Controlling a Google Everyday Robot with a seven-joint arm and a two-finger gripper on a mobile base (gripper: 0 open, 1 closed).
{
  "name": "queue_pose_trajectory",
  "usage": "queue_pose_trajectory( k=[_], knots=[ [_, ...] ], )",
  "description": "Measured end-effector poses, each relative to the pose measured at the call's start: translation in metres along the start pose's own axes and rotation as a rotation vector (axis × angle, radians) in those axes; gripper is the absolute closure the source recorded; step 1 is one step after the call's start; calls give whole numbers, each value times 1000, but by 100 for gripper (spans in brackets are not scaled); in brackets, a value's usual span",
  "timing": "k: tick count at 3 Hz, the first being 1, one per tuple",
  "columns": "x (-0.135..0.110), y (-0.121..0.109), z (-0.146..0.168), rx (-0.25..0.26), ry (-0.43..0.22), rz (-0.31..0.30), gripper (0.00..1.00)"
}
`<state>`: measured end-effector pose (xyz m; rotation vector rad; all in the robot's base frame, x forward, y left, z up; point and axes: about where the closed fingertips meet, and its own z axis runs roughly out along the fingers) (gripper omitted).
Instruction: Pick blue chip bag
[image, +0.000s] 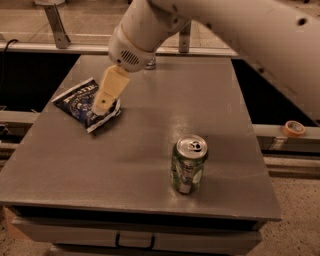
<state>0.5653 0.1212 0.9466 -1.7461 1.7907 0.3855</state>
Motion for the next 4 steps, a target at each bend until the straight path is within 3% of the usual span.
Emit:
queue_pose_trajectory(
  k=[1, 3, 4],
  knots=[
    [-16, -10, 38, -27, -42, 25, 0],
    [-15, -10, 108, -94, -79, 78, 0],
    [0, -10, 129, -102, -57, 109, 19]
  ],
)
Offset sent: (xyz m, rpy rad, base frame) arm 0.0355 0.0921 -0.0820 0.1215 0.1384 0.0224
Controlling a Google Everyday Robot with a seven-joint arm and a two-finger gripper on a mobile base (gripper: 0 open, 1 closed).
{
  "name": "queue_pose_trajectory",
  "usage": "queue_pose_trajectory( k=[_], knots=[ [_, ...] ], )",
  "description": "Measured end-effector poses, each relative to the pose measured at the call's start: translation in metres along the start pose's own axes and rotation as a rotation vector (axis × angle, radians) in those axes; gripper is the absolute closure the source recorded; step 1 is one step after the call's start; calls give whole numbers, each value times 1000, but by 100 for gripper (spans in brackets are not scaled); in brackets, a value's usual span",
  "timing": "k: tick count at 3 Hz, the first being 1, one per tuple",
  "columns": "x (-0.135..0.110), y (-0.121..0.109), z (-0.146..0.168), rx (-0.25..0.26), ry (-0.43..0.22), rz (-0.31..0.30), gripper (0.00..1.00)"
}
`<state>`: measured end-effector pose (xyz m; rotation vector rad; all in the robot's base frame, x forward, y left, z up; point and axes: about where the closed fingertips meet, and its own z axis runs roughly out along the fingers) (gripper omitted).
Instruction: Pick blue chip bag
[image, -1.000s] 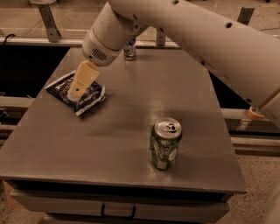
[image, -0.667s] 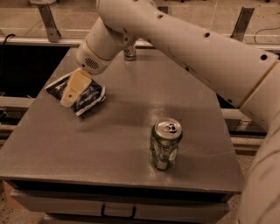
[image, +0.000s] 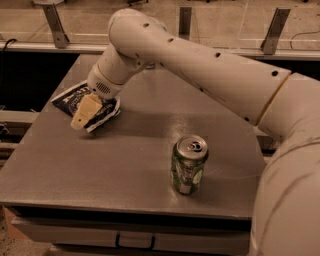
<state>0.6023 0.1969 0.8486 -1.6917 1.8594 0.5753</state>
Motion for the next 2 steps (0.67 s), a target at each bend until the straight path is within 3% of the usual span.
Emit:
queue_pose_trajectory(
  k=[2],
  knots=[
    [10, -5, 1, 28, 3, 18, 65]
  ],
)
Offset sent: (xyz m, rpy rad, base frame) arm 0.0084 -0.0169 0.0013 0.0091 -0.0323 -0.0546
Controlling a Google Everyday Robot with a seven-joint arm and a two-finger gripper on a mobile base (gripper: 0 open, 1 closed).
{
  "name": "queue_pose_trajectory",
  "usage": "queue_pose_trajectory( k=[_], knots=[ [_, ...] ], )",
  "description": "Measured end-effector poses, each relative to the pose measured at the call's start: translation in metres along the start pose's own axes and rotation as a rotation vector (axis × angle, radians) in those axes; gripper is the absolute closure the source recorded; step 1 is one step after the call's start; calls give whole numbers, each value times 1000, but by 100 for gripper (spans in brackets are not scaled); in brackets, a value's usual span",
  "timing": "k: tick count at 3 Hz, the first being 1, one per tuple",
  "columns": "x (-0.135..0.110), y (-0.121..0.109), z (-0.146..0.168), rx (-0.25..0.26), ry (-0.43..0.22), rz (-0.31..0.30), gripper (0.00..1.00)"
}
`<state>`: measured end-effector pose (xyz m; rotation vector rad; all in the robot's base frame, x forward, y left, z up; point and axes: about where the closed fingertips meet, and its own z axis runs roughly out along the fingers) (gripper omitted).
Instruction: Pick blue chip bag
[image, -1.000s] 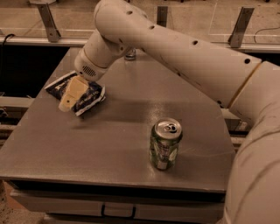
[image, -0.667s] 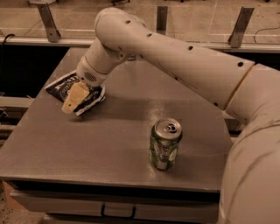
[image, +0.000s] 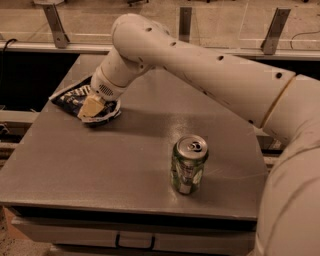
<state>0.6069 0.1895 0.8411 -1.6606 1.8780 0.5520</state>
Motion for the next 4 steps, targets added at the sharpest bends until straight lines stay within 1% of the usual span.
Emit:
queue_pose_trajectory(
  k=[1, 2, 3, 4],
  knots=[
    [-20, -2, -33, 43, -52, -38, 88],
    [-44, -10, -91, 112, -139, -97, 100],
    [-52, -29, -143, 182, -214, -137, 100],
    [-51, -51, -178, 197, -280, -135, 100]
  ],
)
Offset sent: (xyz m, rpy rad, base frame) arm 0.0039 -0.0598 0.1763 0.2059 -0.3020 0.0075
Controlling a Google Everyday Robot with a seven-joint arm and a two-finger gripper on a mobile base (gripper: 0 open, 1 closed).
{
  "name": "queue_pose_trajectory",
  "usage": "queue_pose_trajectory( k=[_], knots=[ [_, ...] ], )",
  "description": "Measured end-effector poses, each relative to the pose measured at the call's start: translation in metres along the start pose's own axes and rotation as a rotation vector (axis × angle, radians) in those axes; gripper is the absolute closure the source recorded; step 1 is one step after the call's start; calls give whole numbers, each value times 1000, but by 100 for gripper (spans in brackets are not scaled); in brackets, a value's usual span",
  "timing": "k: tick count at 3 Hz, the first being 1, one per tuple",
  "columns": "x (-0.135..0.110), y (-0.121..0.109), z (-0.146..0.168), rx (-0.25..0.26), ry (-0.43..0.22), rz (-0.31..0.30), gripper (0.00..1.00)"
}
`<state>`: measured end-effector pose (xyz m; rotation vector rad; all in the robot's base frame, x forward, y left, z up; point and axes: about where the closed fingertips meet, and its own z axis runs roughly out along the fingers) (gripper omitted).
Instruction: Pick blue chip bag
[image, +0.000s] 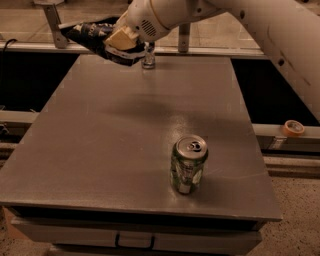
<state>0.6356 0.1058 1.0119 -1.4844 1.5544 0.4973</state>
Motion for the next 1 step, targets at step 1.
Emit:
queue_pose_trajectory(
  k=[1],
  knots=[
    [-7, -5, -5, 8, -16, -4, 100]
  ],
)
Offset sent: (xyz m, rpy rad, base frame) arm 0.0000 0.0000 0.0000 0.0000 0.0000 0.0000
